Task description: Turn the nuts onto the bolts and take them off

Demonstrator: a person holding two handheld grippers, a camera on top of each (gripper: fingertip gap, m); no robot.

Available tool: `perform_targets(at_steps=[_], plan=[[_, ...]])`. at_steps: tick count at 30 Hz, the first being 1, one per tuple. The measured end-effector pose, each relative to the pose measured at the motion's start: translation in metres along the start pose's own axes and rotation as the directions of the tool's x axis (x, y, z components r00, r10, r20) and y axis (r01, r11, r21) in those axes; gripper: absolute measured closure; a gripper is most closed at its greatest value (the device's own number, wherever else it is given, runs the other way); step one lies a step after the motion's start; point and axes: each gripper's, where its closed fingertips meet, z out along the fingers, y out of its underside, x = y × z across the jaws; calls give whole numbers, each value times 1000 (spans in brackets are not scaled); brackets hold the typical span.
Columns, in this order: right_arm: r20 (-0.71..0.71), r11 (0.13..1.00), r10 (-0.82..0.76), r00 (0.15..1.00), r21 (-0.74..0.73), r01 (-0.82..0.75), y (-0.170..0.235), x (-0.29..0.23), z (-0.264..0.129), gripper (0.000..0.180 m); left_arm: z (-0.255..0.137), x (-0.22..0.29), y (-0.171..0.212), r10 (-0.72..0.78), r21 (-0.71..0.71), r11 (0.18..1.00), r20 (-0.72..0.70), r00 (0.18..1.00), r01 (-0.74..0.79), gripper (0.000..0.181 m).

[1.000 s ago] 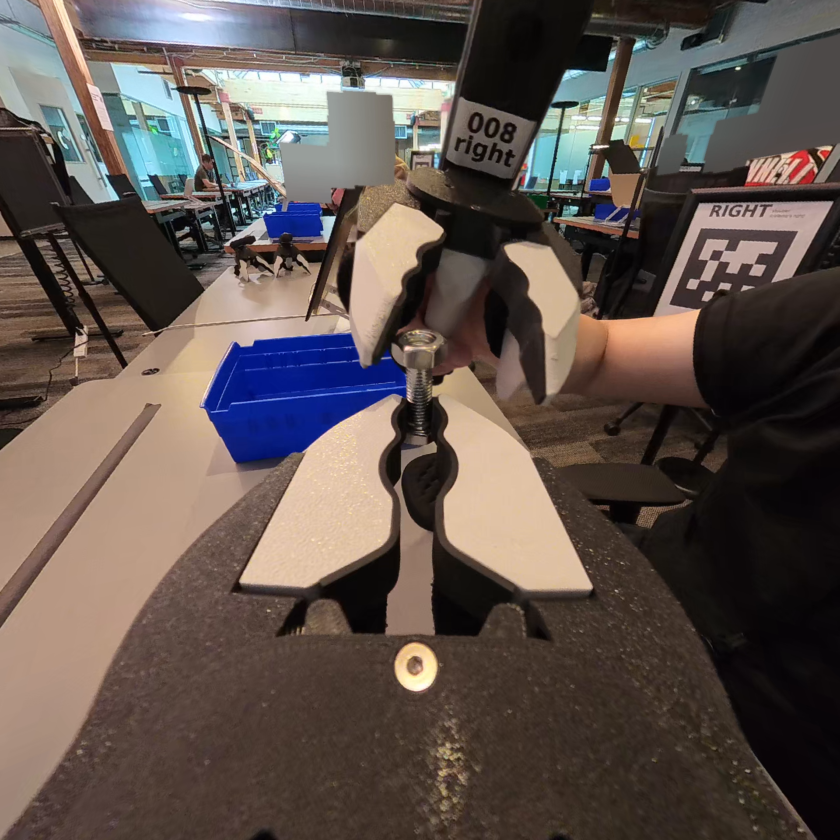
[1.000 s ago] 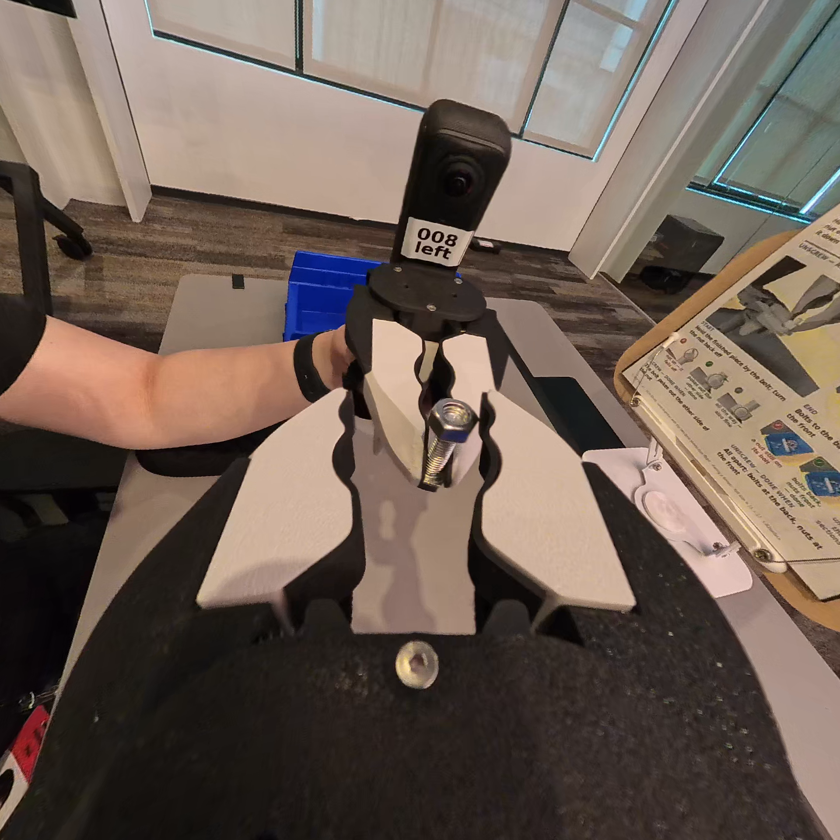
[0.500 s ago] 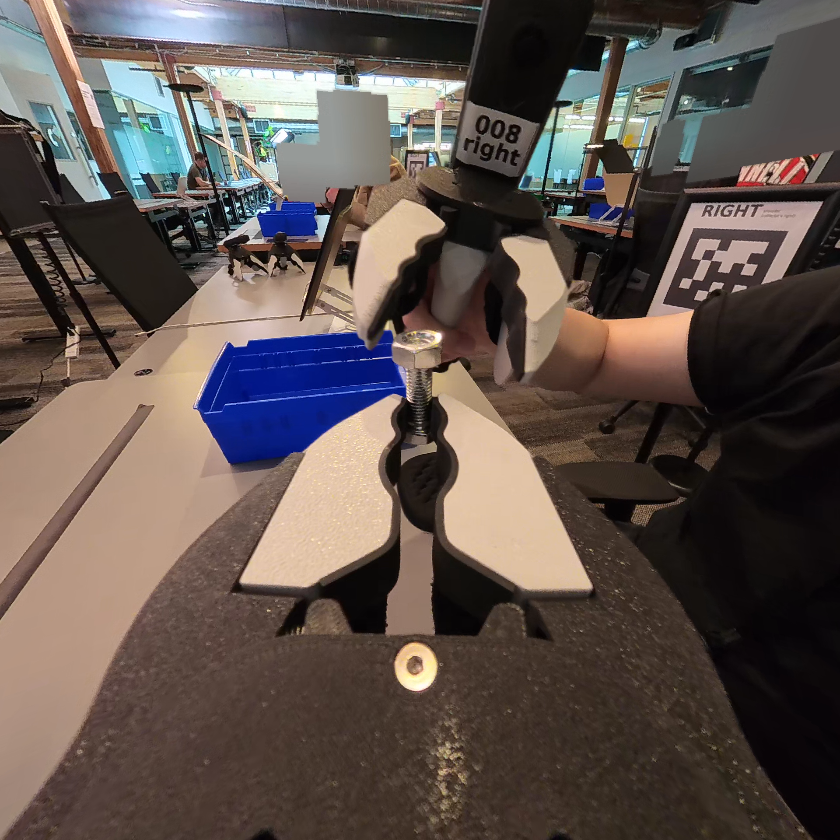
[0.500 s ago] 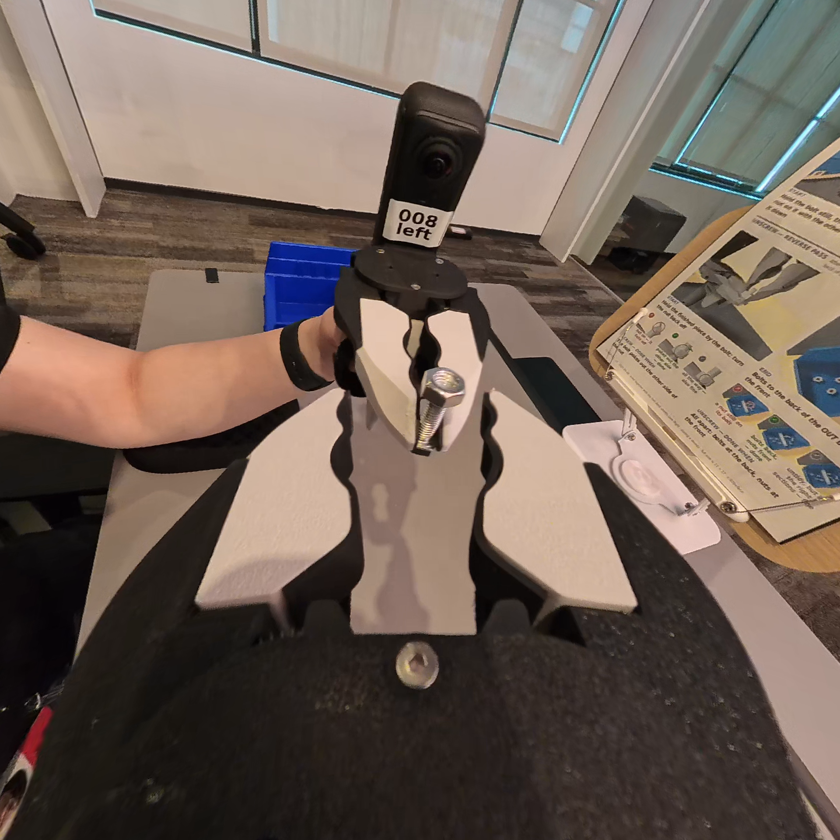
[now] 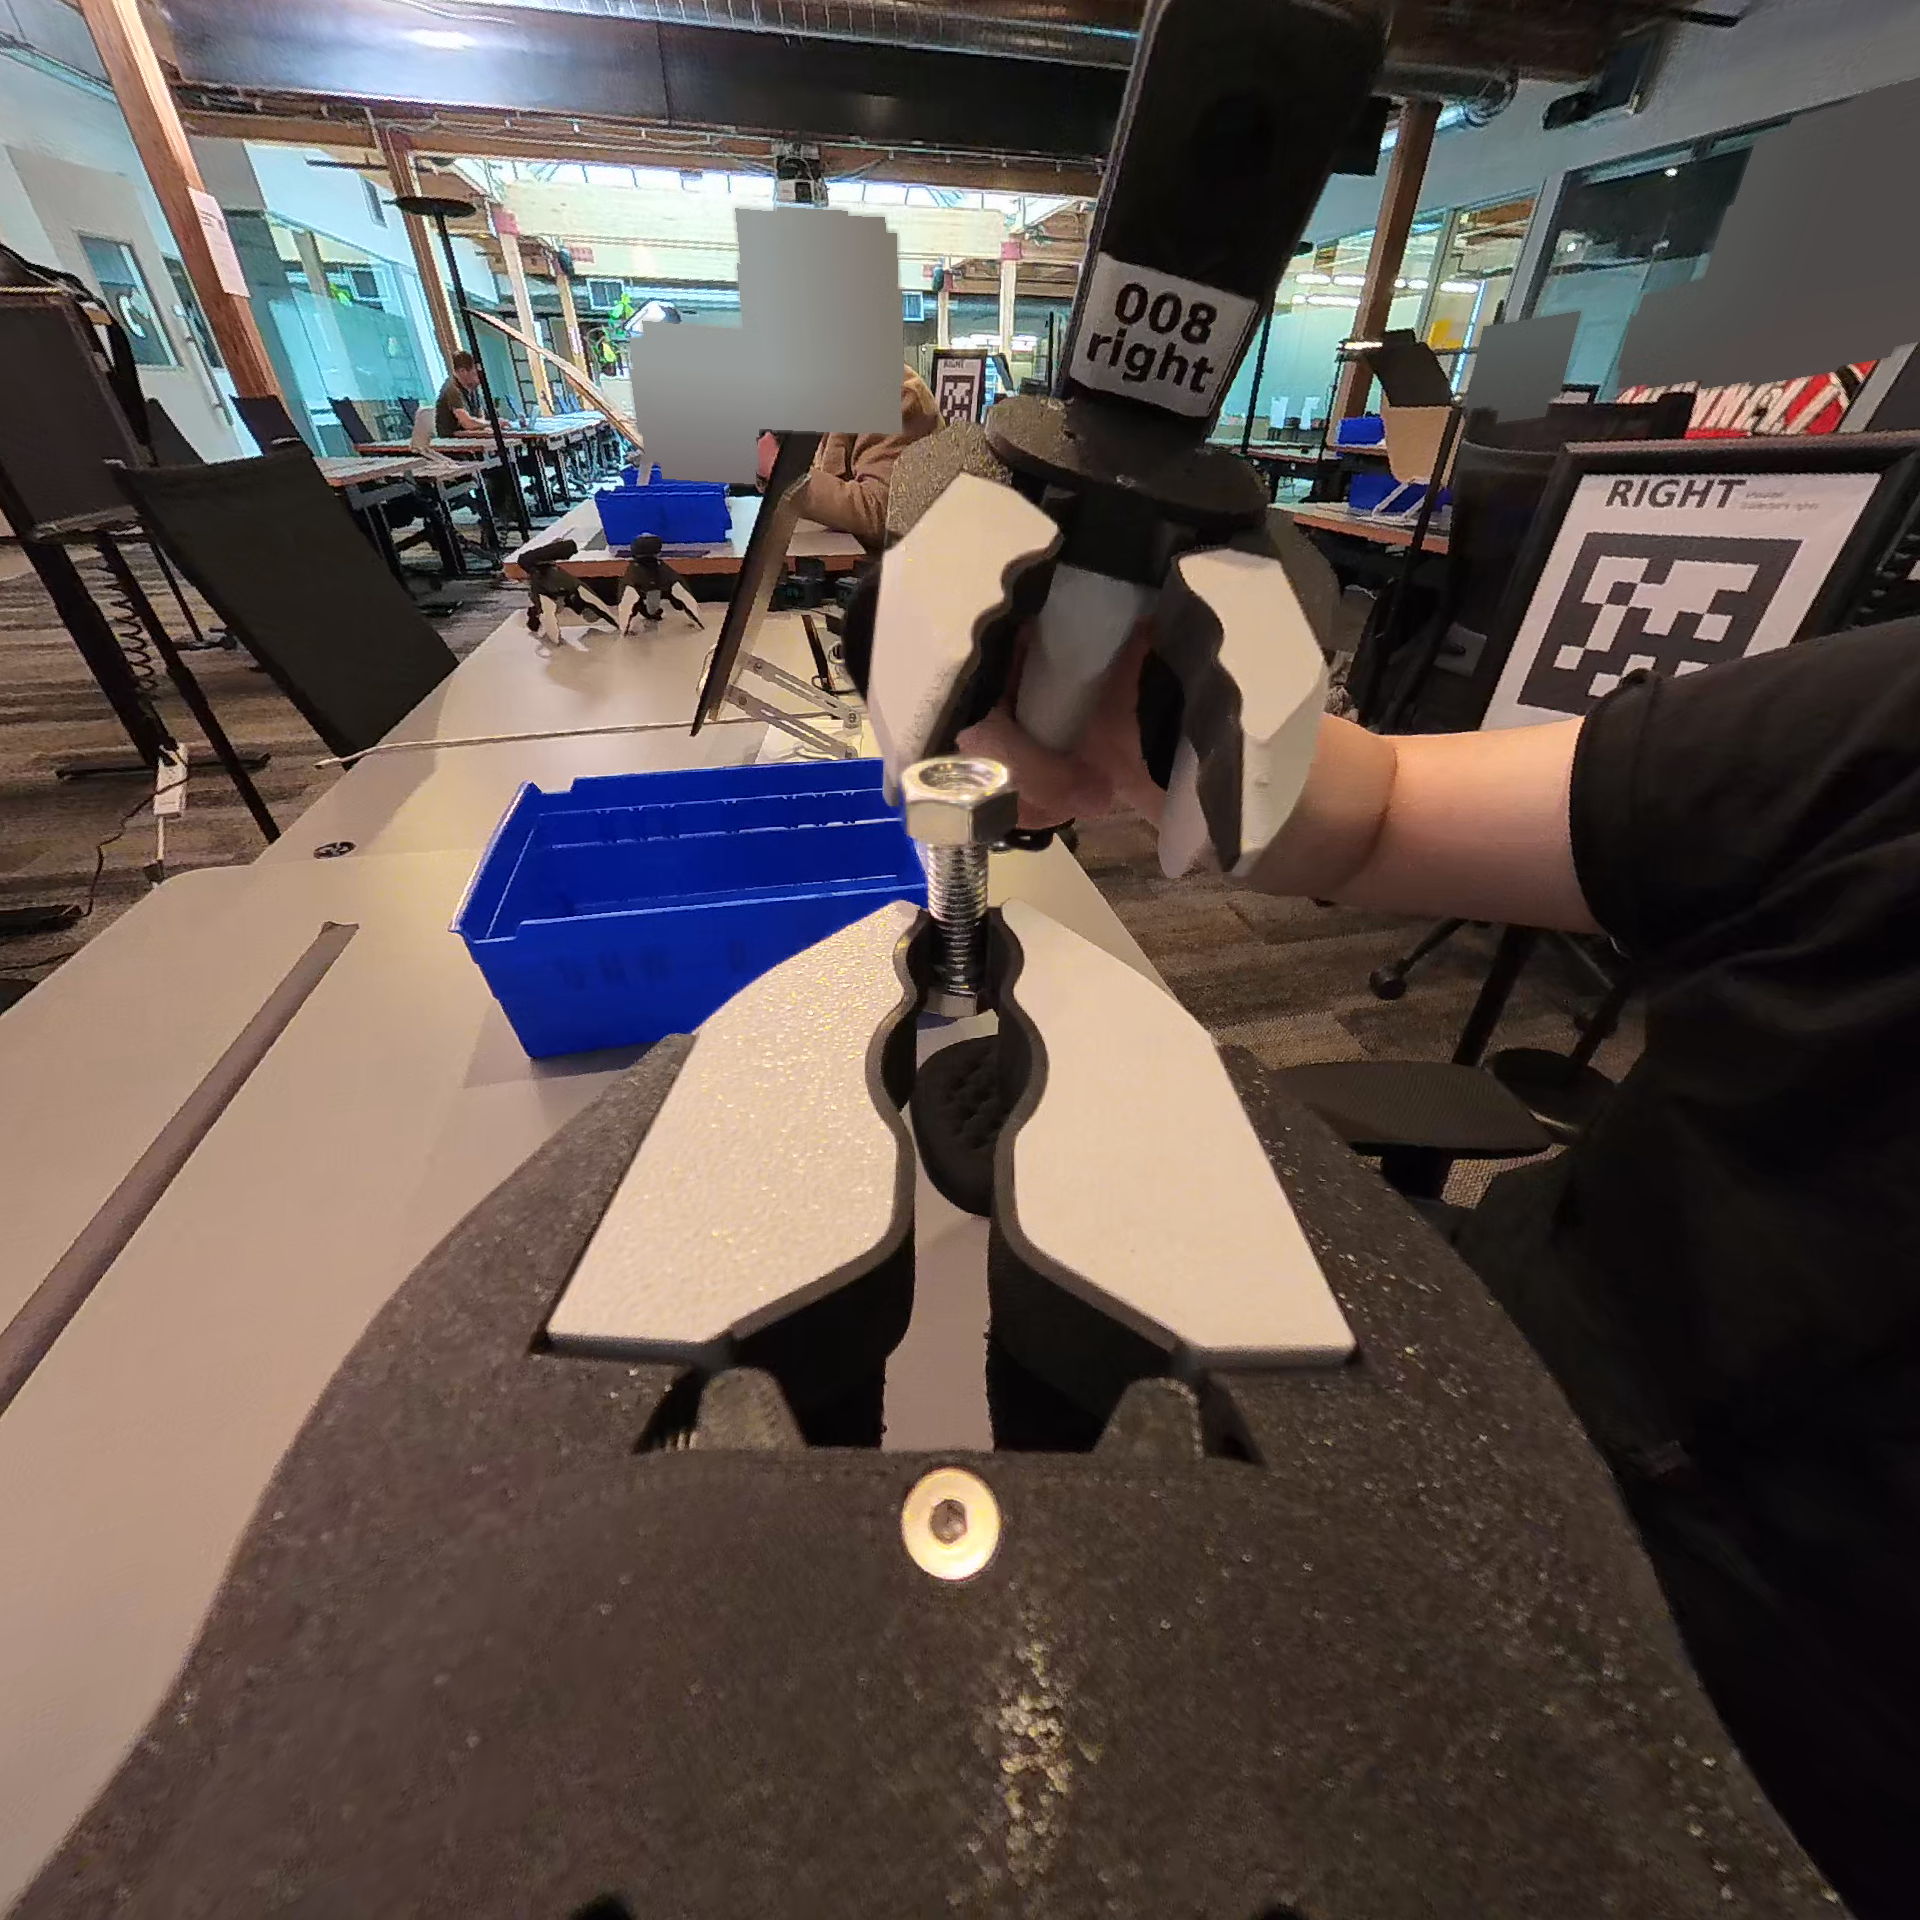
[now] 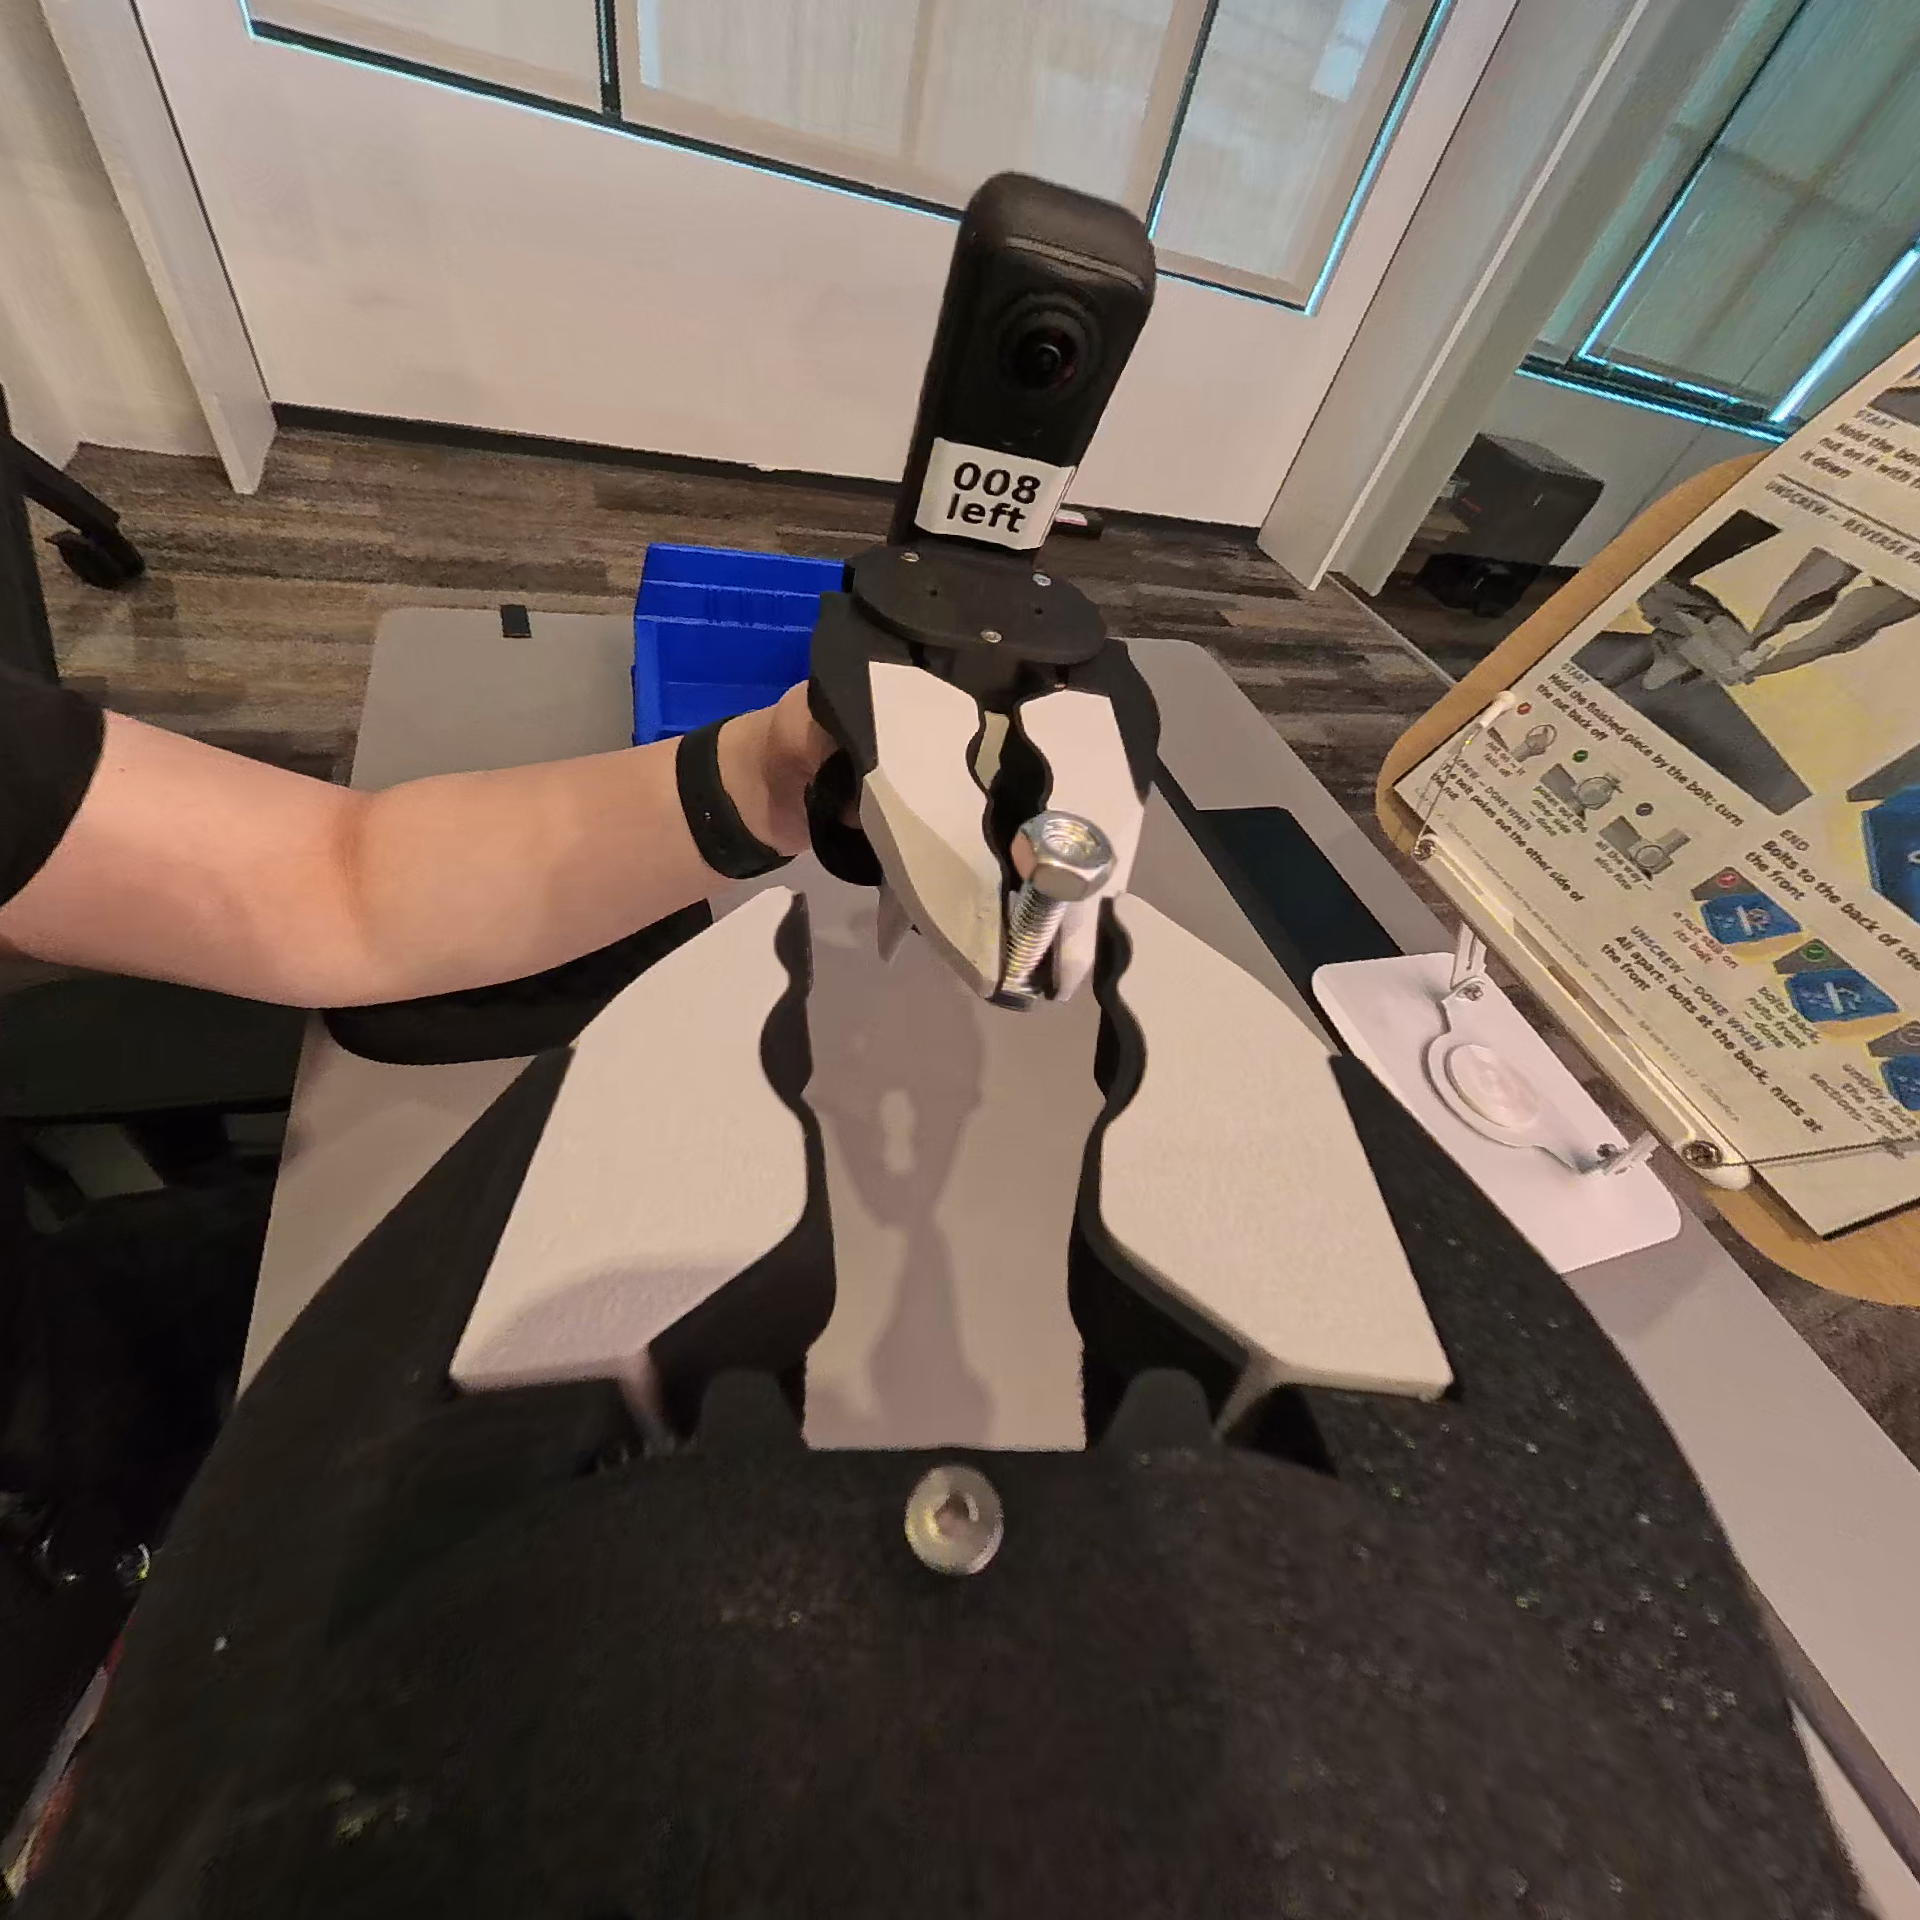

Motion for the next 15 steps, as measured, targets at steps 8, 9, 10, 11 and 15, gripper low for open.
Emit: perform_targets(at_steps=[8,9,10,11,15], plan=[[14,1000,21,1000,20,-21,-7,5,8,126,5,4,2,8,-16,1000,-11,1000,-8,172],[25,1000,26,999,10,-27,-5,3,9,127,5,3,2,7,-13,1000,-9,1000,-7,172],[32,1000,26,999,-3,-26,-3,1,9,127,4,2,1,6,-11,1000,-6,1000,-6,172],[27,1000,20,999,-6,-20,-2,1,8,126,3,2,1,5,-11,1000,-3,1000,-5,172],[37,1000,7,999,-23,-6,1,-7,-1,131,0,-1,1,-6,1,1000,1,1000,6,172]])
